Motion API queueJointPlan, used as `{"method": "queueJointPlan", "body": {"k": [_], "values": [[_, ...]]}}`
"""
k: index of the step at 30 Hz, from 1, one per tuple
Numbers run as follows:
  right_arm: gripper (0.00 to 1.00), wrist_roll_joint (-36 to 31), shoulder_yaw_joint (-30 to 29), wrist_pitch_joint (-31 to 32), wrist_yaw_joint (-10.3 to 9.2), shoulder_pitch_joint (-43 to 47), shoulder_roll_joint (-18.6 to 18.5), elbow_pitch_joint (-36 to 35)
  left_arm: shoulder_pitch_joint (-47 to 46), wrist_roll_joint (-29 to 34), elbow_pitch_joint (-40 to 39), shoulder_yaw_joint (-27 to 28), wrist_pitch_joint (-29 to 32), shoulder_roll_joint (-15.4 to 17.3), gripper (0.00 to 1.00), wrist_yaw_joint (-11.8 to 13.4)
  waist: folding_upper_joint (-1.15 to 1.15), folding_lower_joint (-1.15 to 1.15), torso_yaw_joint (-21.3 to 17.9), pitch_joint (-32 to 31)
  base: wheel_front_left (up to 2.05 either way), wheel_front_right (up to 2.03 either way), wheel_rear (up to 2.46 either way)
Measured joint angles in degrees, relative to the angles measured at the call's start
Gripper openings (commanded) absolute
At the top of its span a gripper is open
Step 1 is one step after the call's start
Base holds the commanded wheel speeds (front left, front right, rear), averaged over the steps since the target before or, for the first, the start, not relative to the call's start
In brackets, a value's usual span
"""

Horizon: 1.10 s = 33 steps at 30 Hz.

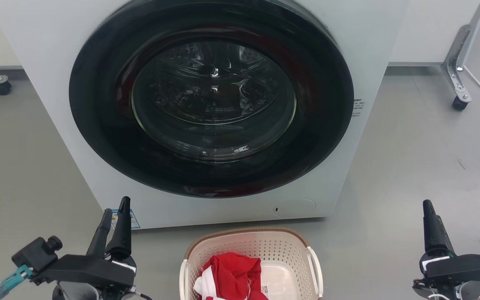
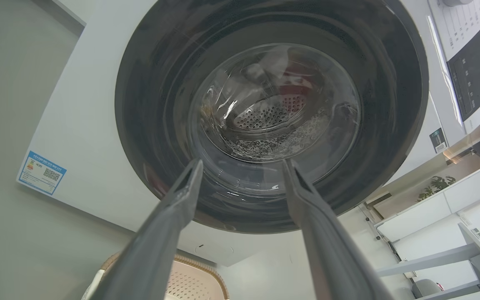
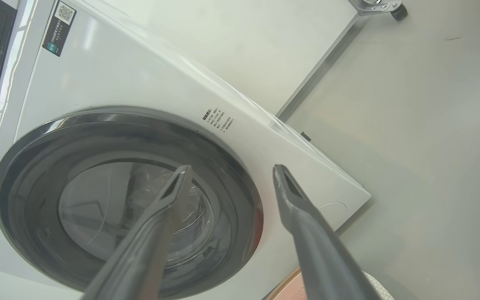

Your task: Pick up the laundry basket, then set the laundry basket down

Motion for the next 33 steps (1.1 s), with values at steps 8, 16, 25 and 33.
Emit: {"method": "queueJointPlan", "body": {"k": [8,16,25,33], "values": [[1.0,-6.9,1.8,-1.6,-1.04,-0.3,-0.5,-1.4,-0.3,7.7,-2.1,-2.6,-1.7,1.4,1.0,1.5,0.0,0.0,0.2,0.1,0.0,0.0,0.0],[1.0,-15.7,4.2,-3.2,-2.02,-0.3,-1.8,-1.9,-0.3,14.2,-3.4,-4.9,-3.4,1.8,1.0,2.7,0.0,0.0,0.5,0.2,0.0,0.0,0.0],[1.0,-24.2,6.8,-5.2,-3.24,-0.3,-2.9,-2.2,-0.3,20.6,-3.8,-7.2,-5.3,2.4,1.0,4.1,0.0,0.0,0.9,0.3,0.0,0.0,0.0],[1.0,-31.5,8.9,-6.8,-4.05,-0.2,-3.3,-2.2,0.1,25.6,-3.9,-7.9,-7.0,2.6,1.0,6.0,0.0,0.0,0.9,0.3,0.0,0.0,0.0]]}}
